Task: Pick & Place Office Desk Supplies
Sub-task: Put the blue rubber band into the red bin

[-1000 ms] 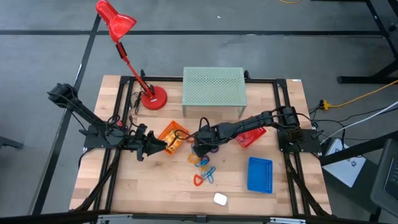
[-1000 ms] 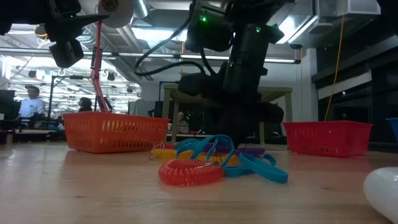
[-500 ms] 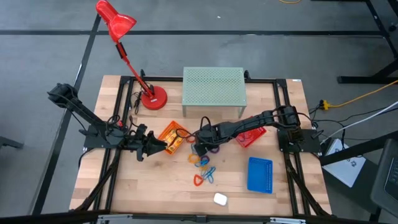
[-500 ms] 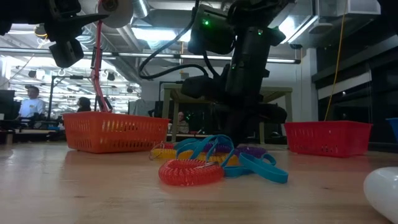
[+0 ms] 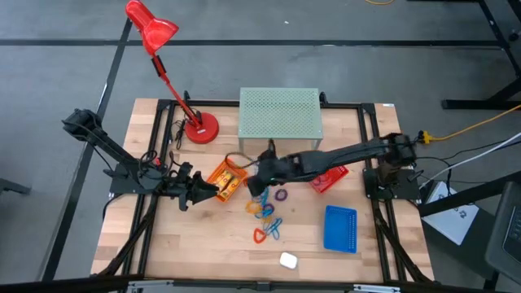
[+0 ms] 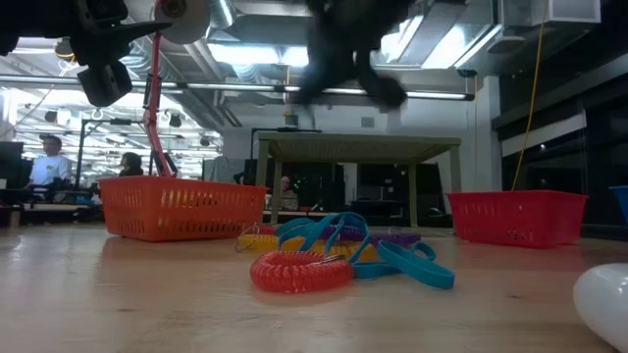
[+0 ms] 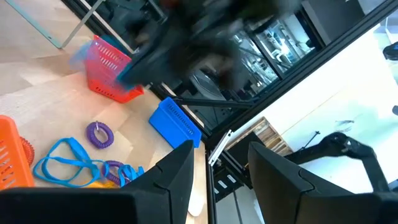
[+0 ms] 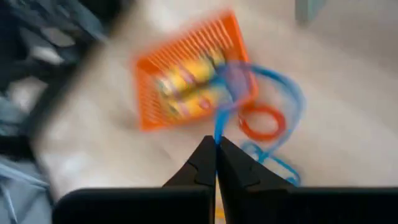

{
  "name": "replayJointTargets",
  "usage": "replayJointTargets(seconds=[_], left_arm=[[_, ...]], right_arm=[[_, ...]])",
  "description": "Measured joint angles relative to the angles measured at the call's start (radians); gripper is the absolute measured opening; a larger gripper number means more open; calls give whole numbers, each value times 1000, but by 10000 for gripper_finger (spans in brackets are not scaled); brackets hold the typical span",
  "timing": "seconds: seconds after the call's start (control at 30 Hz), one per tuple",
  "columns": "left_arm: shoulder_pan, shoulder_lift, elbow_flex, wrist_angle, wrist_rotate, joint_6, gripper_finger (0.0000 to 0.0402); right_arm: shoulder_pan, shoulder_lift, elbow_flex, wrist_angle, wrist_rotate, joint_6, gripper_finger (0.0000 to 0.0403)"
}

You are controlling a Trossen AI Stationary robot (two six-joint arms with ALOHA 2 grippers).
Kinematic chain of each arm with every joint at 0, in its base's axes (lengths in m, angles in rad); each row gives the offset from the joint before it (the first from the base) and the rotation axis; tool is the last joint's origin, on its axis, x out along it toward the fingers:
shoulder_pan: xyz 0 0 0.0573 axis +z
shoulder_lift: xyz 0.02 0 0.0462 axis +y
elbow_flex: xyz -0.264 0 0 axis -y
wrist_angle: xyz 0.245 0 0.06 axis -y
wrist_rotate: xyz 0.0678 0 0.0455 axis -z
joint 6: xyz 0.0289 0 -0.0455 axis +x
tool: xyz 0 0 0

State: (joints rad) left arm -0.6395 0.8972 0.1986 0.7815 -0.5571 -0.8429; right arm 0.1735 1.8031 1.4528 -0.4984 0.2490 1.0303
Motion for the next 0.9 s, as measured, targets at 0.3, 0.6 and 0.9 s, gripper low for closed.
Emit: replayJointTargets(seconds=[0.3,0.6,0.9], left_arm=[[0,0,0,0,1,0,148],[0,0,0,1,0,-2,148],[0,0,0,1,-2,16,148]], right_arm=[[41,-272,-2,-130,207,2,1],[90,-453,-2,-733,289,290,0],[189,-477,-88,-924,309,509,0]])
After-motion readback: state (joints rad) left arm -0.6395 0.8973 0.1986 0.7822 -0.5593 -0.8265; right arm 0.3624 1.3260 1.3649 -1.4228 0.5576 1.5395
